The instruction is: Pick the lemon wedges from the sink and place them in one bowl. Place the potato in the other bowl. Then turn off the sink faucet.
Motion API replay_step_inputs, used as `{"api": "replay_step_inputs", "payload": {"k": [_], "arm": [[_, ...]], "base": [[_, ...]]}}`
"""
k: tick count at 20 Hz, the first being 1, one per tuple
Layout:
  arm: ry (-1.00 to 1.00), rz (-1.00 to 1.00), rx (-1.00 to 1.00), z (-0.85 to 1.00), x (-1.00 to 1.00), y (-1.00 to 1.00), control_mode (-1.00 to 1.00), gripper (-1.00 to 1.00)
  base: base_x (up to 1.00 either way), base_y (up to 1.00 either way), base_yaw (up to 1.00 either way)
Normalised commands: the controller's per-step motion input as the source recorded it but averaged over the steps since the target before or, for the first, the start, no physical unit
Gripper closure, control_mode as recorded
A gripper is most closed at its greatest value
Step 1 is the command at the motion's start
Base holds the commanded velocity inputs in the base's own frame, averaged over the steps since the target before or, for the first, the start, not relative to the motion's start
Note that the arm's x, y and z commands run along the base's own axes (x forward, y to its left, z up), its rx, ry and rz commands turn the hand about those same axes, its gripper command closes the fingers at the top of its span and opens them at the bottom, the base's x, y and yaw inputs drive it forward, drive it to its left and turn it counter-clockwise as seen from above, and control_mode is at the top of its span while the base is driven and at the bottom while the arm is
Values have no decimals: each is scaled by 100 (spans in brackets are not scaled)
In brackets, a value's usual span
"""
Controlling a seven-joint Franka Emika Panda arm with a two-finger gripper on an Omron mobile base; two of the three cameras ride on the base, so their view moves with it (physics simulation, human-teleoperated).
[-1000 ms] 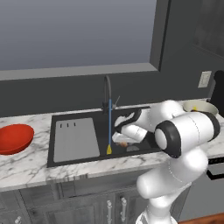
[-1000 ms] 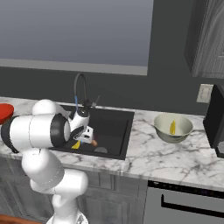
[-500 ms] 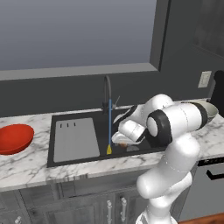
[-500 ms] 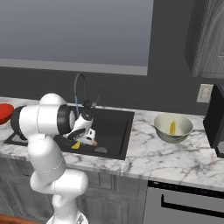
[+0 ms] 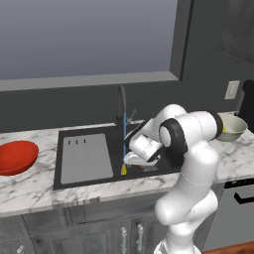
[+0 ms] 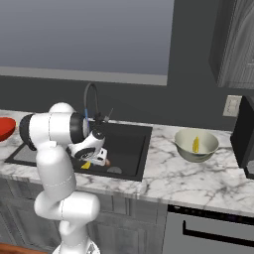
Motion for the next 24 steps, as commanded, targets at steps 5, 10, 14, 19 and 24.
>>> {"api": "replay_step_inputs", "payload": {"k": [5,10,14,19,24], "arm": [[0,0,0,-19,19,23,-100,-100],[0,0,0,-20,23,2,-100,-100],[0,0,0,-20,29,0,-100,-100],[0,0,0,-22,30,2,-100,-100],[0,0,0,-23,16,10,-100,-100]], "base": [[0,0,0],[0,0,0],[0,0,0],[0,0,0],[0,0,0]]}}
